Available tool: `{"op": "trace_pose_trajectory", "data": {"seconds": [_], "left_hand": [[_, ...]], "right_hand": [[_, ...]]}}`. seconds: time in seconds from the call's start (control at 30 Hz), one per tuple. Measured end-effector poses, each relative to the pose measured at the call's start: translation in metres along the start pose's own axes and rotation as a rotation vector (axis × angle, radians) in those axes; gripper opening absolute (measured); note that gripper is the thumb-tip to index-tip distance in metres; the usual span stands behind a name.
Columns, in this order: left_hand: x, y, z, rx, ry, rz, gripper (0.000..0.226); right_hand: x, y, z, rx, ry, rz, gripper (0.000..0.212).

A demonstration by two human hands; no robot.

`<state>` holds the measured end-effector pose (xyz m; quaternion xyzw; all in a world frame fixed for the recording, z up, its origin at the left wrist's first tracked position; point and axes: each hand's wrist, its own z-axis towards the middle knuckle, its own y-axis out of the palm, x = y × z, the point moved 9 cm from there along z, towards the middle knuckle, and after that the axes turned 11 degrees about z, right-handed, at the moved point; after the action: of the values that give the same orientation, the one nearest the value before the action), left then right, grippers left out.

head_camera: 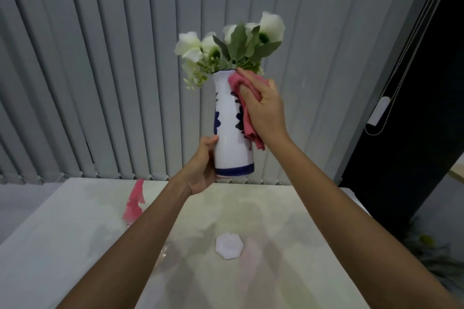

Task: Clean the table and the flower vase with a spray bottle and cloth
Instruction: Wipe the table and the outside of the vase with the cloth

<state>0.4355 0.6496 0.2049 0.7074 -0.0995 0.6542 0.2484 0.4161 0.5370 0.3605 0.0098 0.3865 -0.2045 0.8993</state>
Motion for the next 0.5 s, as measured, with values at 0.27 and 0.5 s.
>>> {"op": "trace_pose_trajectory", "data": {"seconds": [0.27,0.5], "left_hand": [[0.002,-0.007,0.002,-0.034,0.096,-0.063,0.12],[-0.006,-0.016,-0.003,0.052,0.032,-0.047,0.054]], "right_hand": [[0.018,0.004,-0.031,-0.107,0.077,0.06,0.033],[0.044,-0.012,-0.094,-0.172,0.102,0.078,0.037]]}}
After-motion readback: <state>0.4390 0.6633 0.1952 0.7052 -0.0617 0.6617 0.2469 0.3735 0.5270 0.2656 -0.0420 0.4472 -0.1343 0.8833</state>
